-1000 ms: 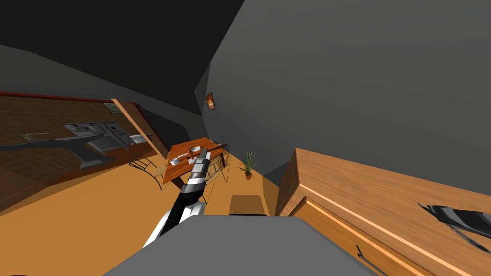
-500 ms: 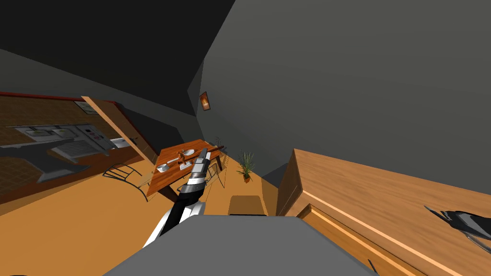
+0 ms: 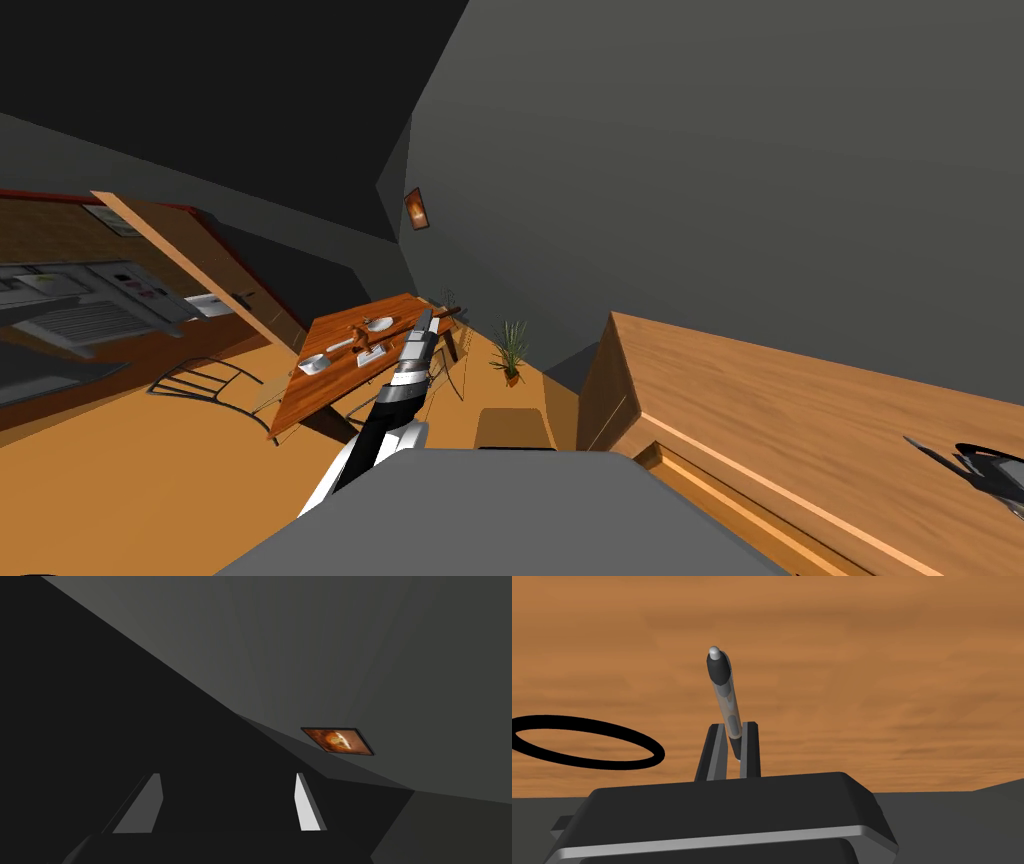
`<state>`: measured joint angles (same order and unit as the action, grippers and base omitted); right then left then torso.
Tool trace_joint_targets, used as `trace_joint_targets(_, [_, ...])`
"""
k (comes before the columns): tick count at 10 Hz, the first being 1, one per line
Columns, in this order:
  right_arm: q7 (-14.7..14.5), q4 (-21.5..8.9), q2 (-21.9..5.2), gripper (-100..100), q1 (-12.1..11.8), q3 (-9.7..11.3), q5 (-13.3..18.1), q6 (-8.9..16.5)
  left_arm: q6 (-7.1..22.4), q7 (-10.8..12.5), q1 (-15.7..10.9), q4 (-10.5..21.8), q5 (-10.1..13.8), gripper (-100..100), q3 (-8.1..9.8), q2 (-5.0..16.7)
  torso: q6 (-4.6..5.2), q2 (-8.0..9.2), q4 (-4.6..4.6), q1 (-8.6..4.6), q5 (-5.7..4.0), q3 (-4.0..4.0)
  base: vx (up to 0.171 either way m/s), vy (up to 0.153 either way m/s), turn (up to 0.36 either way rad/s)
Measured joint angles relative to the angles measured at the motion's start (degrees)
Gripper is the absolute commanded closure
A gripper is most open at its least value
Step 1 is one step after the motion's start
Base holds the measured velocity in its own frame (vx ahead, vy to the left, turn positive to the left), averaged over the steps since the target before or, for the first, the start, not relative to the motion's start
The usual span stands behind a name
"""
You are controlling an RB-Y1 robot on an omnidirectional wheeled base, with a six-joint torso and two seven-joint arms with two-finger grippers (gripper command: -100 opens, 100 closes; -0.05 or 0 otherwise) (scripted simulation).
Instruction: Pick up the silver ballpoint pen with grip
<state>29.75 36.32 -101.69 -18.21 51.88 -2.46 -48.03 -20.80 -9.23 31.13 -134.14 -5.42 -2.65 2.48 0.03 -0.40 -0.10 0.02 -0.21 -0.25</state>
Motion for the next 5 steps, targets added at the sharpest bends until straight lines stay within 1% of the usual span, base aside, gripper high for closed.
trace_joint_targets(1, [-1.30,0.67,-0.52,100,-1.82,-0.68,-1.70,-0.06,0.00,0.00,0.01,0.00,0.00,0,0.00,0.00,0.04,-0.02,0.00,0.02,0.01,0.00,0.115,0.018,-0.152])
trace_joint_targets(2, [-2.95,1.17,-1.05,100,-3.71,-1.56,-3.58,-0.43,0.00,0.00,0.01,0.00,0.00,0,0.00,0.00,0.04,-0.10,-0.02,0.05,0.03,-0.05,0.095,0.021,-0.059])
trace_joint_targets(3, [-4.03,1.32,-1.28,100,-4.91,-1.97,-4.52,-0.67,0.00,0.00,0.00,0.00,0.00,0,0.00,0.00,-0.05,-0.11,-0.03,0.05,0.01,-0.06,0.093,0.014,-0.079])
trace_joint_targets(4, [-5.41,1.63,-1.64,100,-6.64,-2.67,-6.16,-0.98,0.00,0.00,0.01,0.00,0.00,0,0.00,0.00,-0.02,-0.12,-0.02,0.03,0.02,-0.06,0.043,0.006,-0.029])
trace_joint_targets(5, [-5.77,1.66,-1.68,0,-6.83,-2.74,-6.37,-1.05,0.00,0.00,0.00,0.00,0.00,0,0.00,0.00,-0.09,0.00,-0.01,-0.01,-0.01,-0.01,0.007,0.002,0.006])
